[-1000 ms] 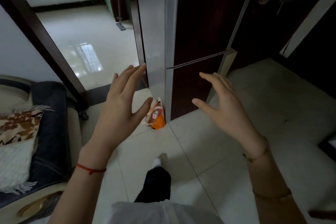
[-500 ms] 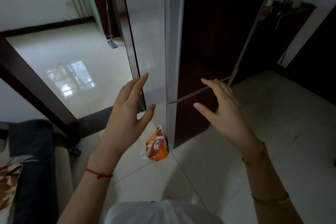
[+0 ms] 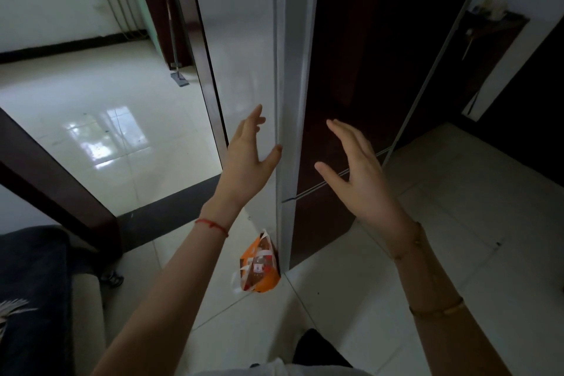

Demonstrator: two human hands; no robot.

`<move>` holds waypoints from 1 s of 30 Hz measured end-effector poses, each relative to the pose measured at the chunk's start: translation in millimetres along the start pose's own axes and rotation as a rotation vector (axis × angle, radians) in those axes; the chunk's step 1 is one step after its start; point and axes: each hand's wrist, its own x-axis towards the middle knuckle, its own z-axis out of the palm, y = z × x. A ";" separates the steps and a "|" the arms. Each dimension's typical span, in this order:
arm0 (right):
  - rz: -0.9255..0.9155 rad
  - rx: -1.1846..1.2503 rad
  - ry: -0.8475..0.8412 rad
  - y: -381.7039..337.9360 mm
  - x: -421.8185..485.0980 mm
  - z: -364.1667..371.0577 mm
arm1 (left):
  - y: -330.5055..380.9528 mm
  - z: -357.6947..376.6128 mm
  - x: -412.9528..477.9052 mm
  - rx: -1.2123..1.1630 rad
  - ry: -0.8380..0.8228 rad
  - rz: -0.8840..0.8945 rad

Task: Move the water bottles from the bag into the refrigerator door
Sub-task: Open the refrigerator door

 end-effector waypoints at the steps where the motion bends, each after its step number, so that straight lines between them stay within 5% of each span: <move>1: -0.011 0.000 0.002 1.6 10.7 0.6 | -1.4 5.3 12.3 -0.009 0.002 -0.012; 14: -0.106 0.020 -0.021 17.7 107.2 20.5 | -11.9 46.1 95.2 -0.123 0.055 0.001; 30: -0.052 0.099 -0.047 17.6 100.3 37.1 | -28.5 35.2 104.2 -0.102 -0.038 0.087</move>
